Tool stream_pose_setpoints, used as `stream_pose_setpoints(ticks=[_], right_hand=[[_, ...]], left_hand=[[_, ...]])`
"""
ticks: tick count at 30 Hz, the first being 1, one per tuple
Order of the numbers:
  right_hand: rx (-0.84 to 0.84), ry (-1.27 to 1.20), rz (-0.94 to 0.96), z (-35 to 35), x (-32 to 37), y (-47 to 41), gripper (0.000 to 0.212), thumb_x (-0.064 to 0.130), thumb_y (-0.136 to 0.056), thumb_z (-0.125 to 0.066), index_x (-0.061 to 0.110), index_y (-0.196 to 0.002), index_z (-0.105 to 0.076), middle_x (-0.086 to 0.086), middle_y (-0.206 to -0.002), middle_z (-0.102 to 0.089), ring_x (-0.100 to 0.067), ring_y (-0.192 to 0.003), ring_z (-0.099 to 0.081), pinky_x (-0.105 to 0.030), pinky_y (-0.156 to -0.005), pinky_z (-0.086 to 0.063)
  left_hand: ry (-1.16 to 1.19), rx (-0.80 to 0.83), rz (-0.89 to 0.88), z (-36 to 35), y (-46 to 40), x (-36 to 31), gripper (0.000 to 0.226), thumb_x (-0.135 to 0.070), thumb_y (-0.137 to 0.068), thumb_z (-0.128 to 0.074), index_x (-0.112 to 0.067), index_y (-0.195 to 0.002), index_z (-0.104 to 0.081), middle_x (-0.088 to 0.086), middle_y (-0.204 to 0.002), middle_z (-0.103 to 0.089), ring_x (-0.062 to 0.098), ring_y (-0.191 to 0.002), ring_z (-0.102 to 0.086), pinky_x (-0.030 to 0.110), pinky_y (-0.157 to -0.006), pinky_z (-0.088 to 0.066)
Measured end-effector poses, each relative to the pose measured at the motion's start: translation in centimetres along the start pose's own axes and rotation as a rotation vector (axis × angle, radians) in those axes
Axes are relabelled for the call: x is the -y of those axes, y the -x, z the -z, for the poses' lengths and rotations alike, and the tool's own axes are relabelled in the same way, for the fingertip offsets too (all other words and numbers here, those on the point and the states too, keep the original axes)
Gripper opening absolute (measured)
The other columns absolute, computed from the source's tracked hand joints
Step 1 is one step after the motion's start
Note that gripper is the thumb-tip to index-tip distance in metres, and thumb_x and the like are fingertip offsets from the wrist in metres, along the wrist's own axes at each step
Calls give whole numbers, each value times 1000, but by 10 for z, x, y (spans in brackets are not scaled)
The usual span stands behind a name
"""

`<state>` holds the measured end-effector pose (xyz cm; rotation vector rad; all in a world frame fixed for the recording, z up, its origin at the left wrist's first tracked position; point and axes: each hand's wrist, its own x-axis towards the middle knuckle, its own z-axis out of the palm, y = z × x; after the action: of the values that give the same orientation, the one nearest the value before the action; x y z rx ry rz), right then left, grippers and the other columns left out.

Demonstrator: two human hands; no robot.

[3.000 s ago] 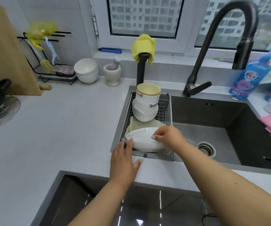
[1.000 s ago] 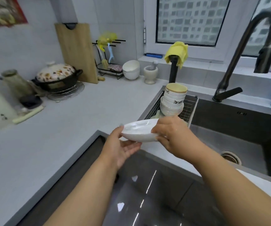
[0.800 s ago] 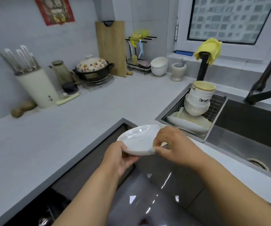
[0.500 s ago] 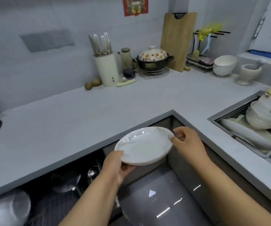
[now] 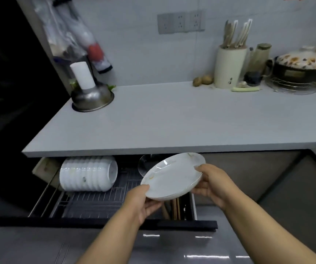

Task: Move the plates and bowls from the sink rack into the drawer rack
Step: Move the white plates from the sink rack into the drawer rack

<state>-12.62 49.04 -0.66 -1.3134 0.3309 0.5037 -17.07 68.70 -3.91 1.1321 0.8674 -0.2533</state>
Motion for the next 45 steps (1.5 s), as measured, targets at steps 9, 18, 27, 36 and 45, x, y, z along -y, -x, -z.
stream_pose_setpoints(ticks=[9, 18, 27, 36, 45], right_hand=[[-17, 214, -35, -117, -40, -39, 15, 13, -92, -51, 7, -104, -57, -22, -99, -68, -32, -72, -68, -39, -65, -59], [-99, 421, -23, -214, -92, -95, 19, 13, -86, -53, 5, -103, -58, -18, -83, -63, -28, -61, -62, -32, -51, -54], [-99, 662, -35, -268, -112, -150, 20, 14, -84, -53, 7, -102, -58, -15, -89, -65, -32, -75, -66, -46, -64, -61], [-65, 803, -76, -297, -122, -220, 28, 11, -88, -52, 5, -115, -51, -16, -104, -61, -36, -91, -64, -47, -68, -59], [-71, 1026, -43, -305, -137, -290, 64, 35, -72, -57, 11, -130, -47, -20, -116, -64, -42, -100, -63, -50, -86, -53]], left_hand=[[-253, -175, -122, 131, -34, -25, 18, -16, -96, -46, -15, -80, -52, 6, -75, -53, 21, -68, -50, 30, -65, -43], [-756, -330, -249, 249, -75, -54, 43, -35, -95, -47, -13, -132, -49, 5, -128, -57, 24, -112, -52, 32, -89, -39], [-1008, -350, -276, 286, -112, -61, 57, -42, -96, -44, -15, -145, -34, 5, -150, -37, 26, -139, -28, 38, -111, -25], [-1282, -405, -343, 293, -145, -52, 64, -46, -96, -38, -15, -149, -20, 4, -156, -26, 21, -145, -16, 37, -117, -12], [-1343, -385, -349, 294, -152, -49, 67, -50, -94, -34, -18, -150, -14, 2, -156, -26, 20, -144, -17, 37, -115, -17]])
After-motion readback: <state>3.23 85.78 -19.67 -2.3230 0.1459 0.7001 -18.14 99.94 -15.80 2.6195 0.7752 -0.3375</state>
